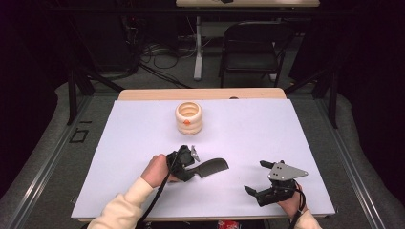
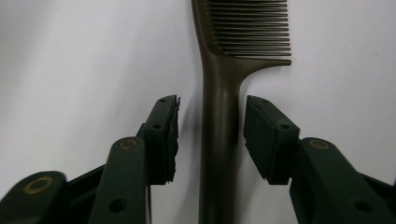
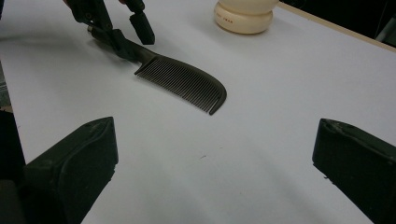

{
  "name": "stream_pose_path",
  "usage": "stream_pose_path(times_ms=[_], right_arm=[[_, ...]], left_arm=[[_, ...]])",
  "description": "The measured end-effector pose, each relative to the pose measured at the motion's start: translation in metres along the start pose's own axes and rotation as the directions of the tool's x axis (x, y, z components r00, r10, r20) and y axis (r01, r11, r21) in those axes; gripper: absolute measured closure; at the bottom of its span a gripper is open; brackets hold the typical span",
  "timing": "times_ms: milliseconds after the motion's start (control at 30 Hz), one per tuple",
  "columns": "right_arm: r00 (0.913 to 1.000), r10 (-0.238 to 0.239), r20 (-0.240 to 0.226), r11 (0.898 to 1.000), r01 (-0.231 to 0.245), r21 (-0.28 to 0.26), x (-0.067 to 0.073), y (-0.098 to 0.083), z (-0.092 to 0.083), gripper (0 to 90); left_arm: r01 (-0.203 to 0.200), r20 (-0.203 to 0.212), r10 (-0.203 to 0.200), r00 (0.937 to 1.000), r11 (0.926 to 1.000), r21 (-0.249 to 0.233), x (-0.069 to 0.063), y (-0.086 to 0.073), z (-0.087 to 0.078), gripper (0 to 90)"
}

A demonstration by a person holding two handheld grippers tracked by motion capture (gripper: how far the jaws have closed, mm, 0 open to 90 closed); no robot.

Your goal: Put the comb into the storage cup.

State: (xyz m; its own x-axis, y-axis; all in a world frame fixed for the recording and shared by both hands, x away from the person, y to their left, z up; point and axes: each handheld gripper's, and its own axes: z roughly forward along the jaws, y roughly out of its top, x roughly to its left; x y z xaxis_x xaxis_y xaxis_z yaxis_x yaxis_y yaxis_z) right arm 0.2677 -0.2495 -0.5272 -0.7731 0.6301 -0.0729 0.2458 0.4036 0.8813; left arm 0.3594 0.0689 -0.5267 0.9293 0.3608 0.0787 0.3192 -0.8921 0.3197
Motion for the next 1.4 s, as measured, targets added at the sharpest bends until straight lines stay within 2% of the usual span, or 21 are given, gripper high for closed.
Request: stream_pose_path(times_ms=[67,367,567,1033,1400], right_arm=[[1.0,0.001,-0.002,1.0,-0.001,0.003,0.0,0.0,0.0,0.0],[1.0,-0.004,-0.003,1.0,0.004,0.007,0.0,0.0,0.001,0.0],[1.0,-0.002,-0.002,1.0,0.002,0.009,0.001,0.0,0.001,0.0],[1.0,-0.006,0.001,1.0,0.006,0.01,0.0,0.0,0.001,0.0],[1.0,-0.009,0.002,1.0,0.009,0.009,0.0,0.0,0.0,0.0]], left_arm=[[-0.016,-0.004,0.016,0.9999,0.9997,0.017,0.0,0.002,0.001,60.2],[-0.065,0.028,0.064,0.9976,0.9966,0.051,-0.001,0.009,0.003,70.4],[-0.076,0.019,0.075,0.997,0.9953,0.061,-0.002,0.011,0.003,70.9],[-0.061,-0.002,0.061,0.9981,0.9976,0.033,-0.005,0.004,0.0,71.9],[-0.018,0.003,0.019,0.9998,0.9984,-0.053,-0.003,-0.004,-0.01,71.9]])
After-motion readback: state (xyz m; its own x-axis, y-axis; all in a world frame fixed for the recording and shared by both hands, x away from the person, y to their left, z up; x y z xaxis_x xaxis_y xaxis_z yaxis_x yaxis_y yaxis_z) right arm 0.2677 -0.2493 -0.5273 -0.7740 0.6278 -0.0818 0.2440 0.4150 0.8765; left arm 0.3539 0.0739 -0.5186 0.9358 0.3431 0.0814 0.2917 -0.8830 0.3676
